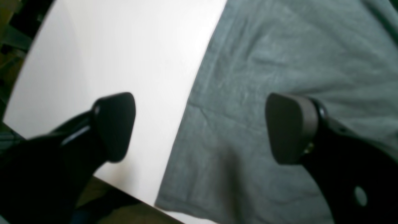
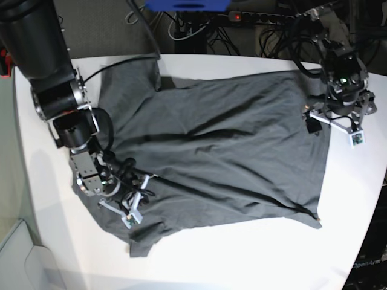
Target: Layout the t-shirt on the table in an organized manner, then fold the t-shirt properly
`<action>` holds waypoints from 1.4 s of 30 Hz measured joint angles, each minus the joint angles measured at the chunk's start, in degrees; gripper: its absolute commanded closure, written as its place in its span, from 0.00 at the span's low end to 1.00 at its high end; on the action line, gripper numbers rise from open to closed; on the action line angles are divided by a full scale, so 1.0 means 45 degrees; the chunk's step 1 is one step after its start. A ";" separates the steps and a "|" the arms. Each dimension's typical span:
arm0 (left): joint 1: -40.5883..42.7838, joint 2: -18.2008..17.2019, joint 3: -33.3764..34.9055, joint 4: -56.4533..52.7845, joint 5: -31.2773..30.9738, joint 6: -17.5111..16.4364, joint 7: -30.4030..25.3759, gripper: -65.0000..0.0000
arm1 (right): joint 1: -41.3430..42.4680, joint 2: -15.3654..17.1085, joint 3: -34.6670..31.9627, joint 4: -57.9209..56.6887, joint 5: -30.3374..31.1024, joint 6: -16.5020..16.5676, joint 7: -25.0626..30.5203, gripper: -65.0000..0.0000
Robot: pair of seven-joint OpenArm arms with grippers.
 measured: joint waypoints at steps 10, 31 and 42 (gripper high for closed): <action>0.0146 -0.0151 -0.0117 -0.0165 0.0053 0.0005 0.0005 0.00 | -0.0384 0.0437 0.0015 0.0063 0.0233 -0.0777 0.0427 1.00; 0.0117 -0.0369 -0.0087 -0.0175 -0.0029 -0.0039 0.0005 0.00 | -0.0073 0.1370 0.1409 -0.0661 0.0262 -0.1443 -0.0160 1.00; -0.0291 -0.0335 0.0991 -0.0204 -0.0005 0.0000 0.0005 0.00 | -0.1928 0.1433 0.1394 0.5479 0.0083 -0.1530 -0.3283 1.00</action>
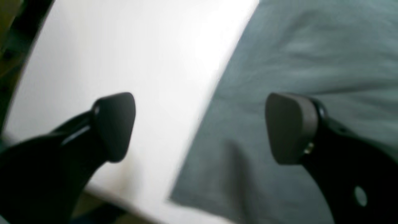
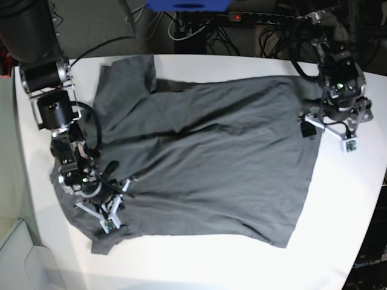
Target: Layout the t-shirt on the table in an organized manner, then fold the t-shirt properly
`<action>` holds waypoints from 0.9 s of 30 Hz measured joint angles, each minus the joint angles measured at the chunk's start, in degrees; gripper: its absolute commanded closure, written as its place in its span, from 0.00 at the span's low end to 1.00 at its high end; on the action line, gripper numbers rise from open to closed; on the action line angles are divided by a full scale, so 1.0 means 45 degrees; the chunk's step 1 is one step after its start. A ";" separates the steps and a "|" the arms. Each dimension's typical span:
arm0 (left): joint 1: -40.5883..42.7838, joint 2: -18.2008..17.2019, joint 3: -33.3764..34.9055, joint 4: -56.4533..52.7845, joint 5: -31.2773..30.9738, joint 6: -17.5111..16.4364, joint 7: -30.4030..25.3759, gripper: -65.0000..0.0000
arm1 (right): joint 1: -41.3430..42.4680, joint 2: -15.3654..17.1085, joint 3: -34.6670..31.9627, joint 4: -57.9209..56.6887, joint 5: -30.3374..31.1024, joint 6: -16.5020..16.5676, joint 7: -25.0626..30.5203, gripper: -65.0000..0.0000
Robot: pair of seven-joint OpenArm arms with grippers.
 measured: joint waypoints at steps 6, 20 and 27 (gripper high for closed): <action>0.0015 0.0398 0.1472 -0.0981 0.0005 -0.0044 0.0000 0.00 | -0.0627 0.0379 -0.0010 0.3031 0.0019 0.0044 -0.1545 1.00; -0.0160 0.0136 0.1792 -0.2919 -0.0418 -0.0175 -0.0491 0.00 | -0.1938 0.0913 0.2186 0.4216 0.0015 0.0058 -0.1957 1.00; -0.0617 -0.0646 0.1763 -0.4138 -0.0719 -0.0228 -0.1792 0.00 | -0.2555 0.1564 0.3283 0.4376 -0.0044 0.0044 -0.1933 1.00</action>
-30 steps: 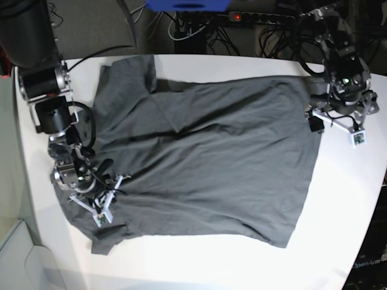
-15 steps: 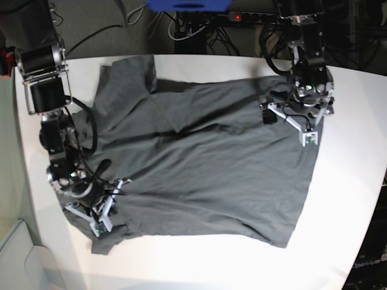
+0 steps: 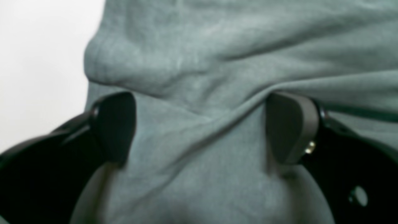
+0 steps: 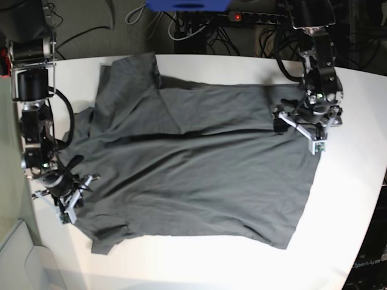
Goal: Layout the t-shirt on the table in an organized manner, then fold the t-shirt properly
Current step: 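Drag the shirt's shoulder with the right gripper away from the left gripper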
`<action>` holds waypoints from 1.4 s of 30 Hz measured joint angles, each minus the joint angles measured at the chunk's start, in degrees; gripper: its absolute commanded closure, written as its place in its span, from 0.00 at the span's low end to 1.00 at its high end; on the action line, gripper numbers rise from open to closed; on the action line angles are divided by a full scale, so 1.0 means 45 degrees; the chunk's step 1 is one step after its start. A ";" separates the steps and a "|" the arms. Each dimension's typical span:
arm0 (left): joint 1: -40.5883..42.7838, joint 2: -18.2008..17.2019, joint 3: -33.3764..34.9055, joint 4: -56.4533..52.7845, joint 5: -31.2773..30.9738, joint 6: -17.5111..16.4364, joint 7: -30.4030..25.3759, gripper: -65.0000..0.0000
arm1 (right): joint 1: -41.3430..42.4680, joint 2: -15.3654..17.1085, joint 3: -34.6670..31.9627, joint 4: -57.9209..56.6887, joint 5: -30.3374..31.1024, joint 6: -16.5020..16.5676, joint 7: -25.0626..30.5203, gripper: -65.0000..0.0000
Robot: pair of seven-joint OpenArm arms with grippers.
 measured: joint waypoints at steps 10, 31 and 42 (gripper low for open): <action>-0.0097 0.0000 0.0019 0.0563 0.0486 0.0117 0.0777 0.00 | -0.2783 -0.0418 0.1253 0.5348 -0.0005 0.1069 -0.3293 1.00; -0.0248 -0.0811 0.0131 0.0233 0.0486 0.0165 0.0641 0.00 | -0.8796 -0.3157 0.2016 1.0001 -0.0053 0.1112 -0.5367 1.00; -0.0568 -0.0821 0.0078 -0.0748 0.0287 0.0238 -0.0131 0.00 | -0.9564 -0.3123 0.3211 1.0244 0.0029 0.1214 -0.5027 1.00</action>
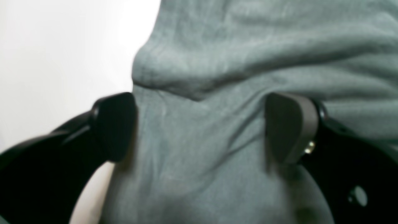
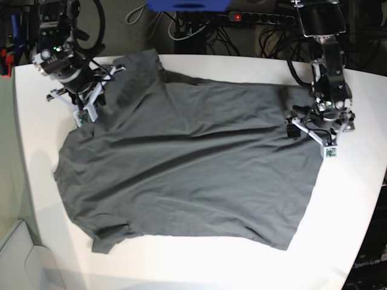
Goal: Layout the t-shirt on the table in an organized manner, then fold the t-shirt properly
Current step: 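Drag the shirt's shoulder with the right gripper away from the left gripper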
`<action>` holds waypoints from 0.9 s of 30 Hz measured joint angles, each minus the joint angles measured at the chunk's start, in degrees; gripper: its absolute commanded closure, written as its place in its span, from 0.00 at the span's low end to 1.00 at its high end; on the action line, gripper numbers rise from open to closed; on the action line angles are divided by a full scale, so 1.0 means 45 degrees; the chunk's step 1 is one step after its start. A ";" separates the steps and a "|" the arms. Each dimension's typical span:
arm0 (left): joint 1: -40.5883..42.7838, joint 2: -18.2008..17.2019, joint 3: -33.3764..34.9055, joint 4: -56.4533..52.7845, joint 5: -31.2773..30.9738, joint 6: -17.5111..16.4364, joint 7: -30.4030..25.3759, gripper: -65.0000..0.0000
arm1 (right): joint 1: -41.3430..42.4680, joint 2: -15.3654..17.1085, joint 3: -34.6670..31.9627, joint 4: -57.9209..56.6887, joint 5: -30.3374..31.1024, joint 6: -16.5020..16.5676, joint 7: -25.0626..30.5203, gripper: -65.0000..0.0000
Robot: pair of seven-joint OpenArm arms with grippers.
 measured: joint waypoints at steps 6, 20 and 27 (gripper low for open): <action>-0.0010 -0.0034 0.0000 -0.0005 0.0000 -0.0005 0.0005 0.00 | -0.0476 -0.0058 0.0520 0.0005 -0.0039 0.0670 -0.0165 1.00; -0.0126 -0.0034 0.0073 -0.0097 0.0228 -0.0141 0.0296 0.83 | -0.1010 -0.0141 0.0423 0.0000 -0.0015 0.0675 -0.0141 1.00; -0.0253 -0.0058 0.0073 -0.0117 0.0311 -0.0097 0.0447 0.83 | -0.1175 -0.0175 0.0248 -0.0005 -0.0063 0.0675 -0.0146 1.00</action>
